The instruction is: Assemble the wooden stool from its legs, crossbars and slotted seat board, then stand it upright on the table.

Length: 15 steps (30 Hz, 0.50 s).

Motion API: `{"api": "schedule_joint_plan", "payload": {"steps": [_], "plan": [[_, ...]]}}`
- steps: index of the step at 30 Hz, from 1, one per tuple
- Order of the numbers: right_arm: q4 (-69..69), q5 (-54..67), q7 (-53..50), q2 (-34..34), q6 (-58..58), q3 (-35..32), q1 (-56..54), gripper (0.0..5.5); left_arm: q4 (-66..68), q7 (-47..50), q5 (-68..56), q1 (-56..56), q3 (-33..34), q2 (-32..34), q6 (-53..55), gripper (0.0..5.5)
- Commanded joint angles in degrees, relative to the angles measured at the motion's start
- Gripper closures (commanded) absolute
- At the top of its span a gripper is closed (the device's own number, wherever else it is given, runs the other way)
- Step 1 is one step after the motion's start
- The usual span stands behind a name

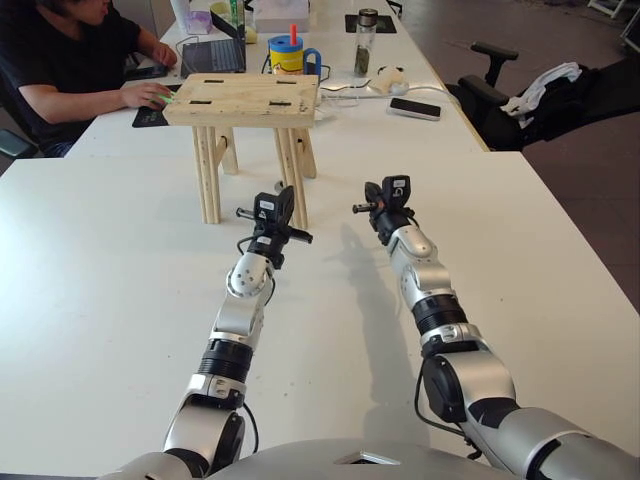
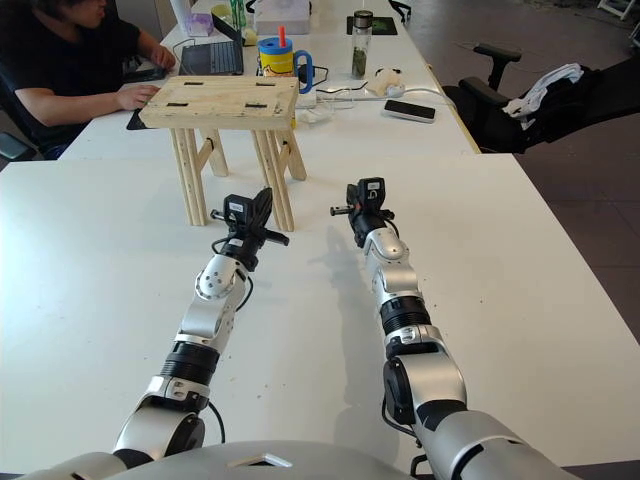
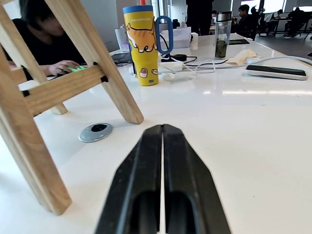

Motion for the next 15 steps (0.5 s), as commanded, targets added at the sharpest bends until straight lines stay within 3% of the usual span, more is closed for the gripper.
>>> {"api": "schedule_joint_plan", "payload": {"steps": [1,15], "plan": [[1.04,-1.13,-0.15,-0.83,-0.66,0.59,-2.49,5.48,2.61,1.7,1.15,-3.18,0.98,0.45,-2.0,5.5],[7.3,-4.83,-4.96,-4.79,-9.1,-0.32,-3.82,5.48,8.66,8.04,3.28,-5.73,4.71,2.44,-8.45,5.5]]}}
